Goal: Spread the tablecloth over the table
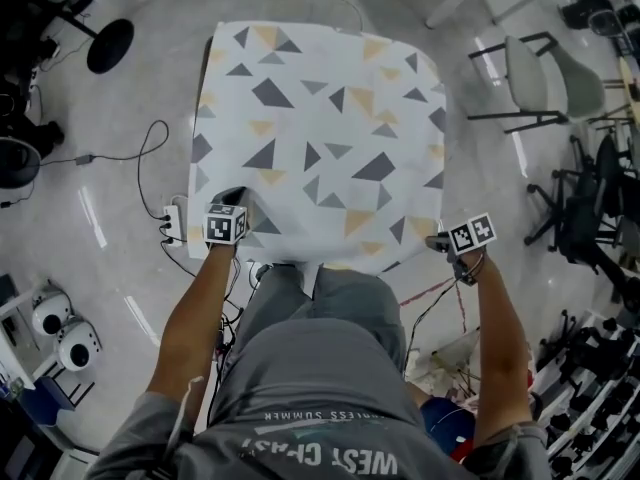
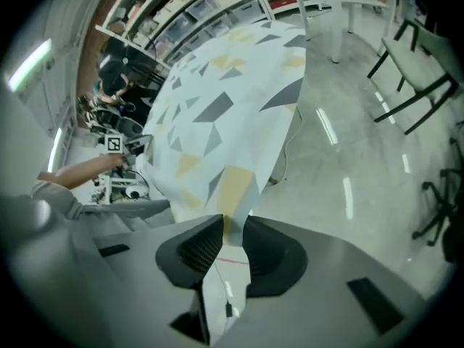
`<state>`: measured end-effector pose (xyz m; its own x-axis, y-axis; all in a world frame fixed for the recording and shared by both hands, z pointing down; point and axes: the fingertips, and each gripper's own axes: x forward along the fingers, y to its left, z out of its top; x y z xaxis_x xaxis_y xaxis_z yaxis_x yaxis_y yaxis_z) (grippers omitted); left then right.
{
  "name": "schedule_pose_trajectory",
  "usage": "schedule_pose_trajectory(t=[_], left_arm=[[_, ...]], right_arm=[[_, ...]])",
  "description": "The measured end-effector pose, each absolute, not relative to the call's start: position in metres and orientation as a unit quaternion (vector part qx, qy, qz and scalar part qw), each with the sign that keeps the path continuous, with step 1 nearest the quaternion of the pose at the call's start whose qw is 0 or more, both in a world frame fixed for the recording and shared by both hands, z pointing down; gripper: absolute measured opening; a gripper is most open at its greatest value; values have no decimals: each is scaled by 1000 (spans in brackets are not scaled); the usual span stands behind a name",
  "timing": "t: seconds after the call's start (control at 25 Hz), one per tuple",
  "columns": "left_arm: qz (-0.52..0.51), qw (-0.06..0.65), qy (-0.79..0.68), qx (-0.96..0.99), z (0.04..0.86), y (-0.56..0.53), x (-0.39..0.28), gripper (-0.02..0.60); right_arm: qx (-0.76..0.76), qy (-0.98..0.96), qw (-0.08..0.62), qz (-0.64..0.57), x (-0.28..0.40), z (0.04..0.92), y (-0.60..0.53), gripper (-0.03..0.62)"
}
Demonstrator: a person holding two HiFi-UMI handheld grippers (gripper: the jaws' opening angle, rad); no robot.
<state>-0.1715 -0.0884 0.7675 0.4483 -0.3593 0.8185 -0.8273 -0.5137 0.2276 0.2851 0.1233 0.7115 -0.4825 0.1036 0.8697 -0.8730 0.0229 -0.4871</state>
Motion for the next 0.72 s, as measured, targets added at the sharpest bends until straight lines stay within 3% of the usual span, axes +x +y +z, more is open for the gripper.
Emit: schedule_pose_trajectory(t=[0.16,0.72], left_arm=[[360,316,-377,792,768,-86,-168,-2],[393,289,-359,795,771,-85,-156,0]], right_arm=[[351,-560,465,589,305,744,116,117],[458,-515,440,576,356,767,75,146]])
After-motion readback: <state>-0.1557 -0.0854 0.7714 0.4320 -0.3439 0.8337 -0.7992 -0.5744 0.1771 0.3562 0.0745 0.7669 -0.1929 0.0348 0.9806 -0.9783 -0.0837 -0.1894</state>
